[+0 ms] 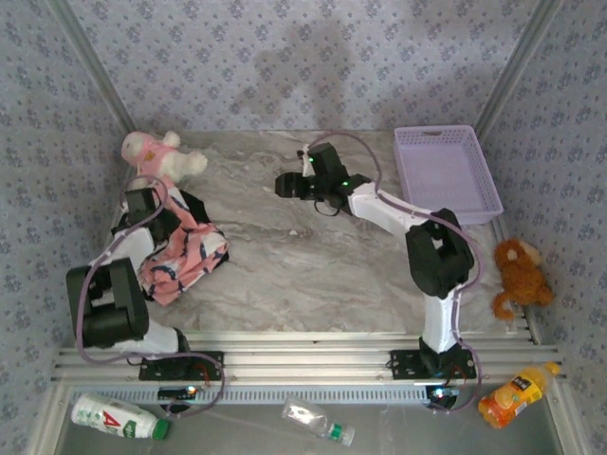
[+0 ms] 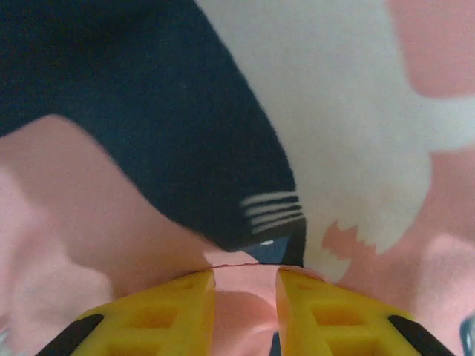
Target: Fold and stack the mixed laundry pile
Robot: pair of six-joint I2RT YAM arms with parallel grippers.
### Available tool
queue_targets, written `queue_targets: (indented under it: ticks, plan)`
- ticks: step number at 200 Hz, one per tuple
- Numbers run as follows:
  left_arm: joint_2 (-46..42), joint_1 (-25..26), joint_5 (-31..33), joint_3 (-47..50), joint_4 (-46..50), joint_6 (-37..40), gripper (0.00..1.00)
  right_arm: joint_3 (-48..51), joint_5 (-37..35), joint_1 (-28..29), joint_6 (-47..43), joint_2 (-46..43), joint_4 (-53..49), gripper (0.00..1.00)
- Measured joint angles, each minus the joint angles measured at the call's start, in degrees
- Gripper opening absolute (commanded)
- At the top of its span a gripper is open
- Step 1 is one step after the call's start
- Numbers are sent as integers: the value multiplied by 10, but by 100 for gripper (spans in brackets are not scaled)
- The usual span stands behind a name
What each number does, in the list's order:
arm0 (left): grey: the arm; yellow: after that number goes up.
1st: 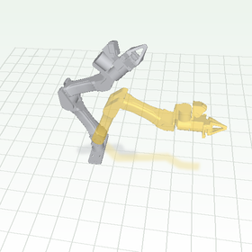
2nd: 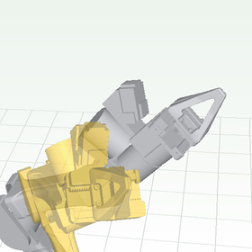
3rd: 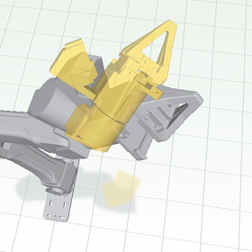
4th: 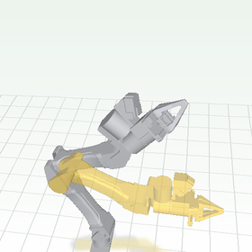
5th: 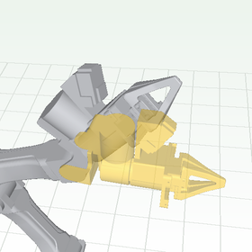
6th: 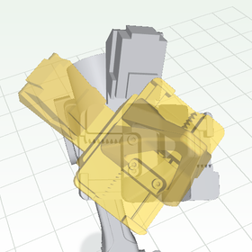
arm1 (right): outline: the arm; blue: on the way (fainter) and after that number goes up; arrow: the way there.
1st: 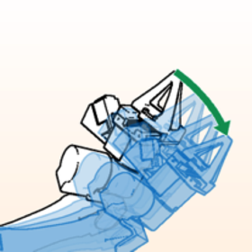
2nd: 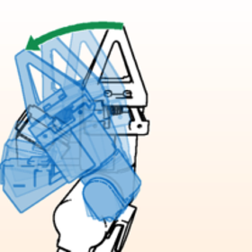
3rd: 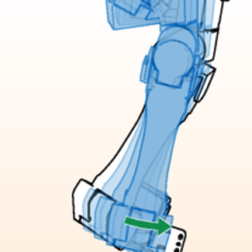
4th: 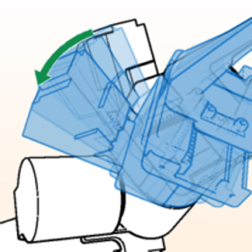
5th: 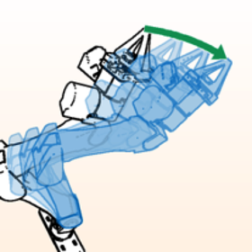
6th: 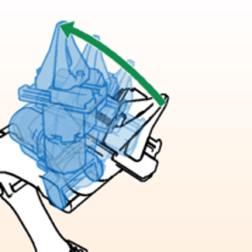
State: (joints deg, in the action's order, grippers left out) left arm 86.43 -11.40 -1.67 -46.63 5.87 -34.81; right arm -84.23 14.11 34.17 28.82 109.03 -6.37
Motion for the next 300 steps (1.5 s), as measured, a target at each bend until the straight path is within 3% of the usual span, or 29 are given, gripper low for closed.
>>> queue_targets:
  ticks: [13,30,48,71,107,133,167,194,239,279,300]
  plan:
    - [40,-1,-1,-22,1,2,42,25,-12,-10,-12,-27,-10,72]
    - [83,-1,-6,-48,4,-2,60,53,-26,-21,-29,-65,-24,73]
    - [105,0,-16,-66,14,2,71,84,-35,-37,-43,-110,-37,73]
    - [121,-1,-28,-101,47,5,76,126,-40,-75,-55,-167,-54,74]
    - [114,3,-36,-130,88,18,84,206,-64,-183,-77,-259,-71,77]
    - [68,16,-25,-141,119,33,99,256,-88,-259,-95,-312,-78,78]
    - [-11,35,9,-151,121,66,100,335,-118,-352,-124,-339,-39,80]
    - [-43,66,43,-122,67,116,100,423,-148,-389,-162,-333,37,80]
    - [-35,85,56,5,-55,182,100,543,-163,-388,-223,-315,267,81]
    - [-3,86,71,22,-97,227,100,584,-176,-369,-255,-252,451,85]
    - [-3,86,82,46,-161,250,99,597,-180,-350,-273,-233,477,100]
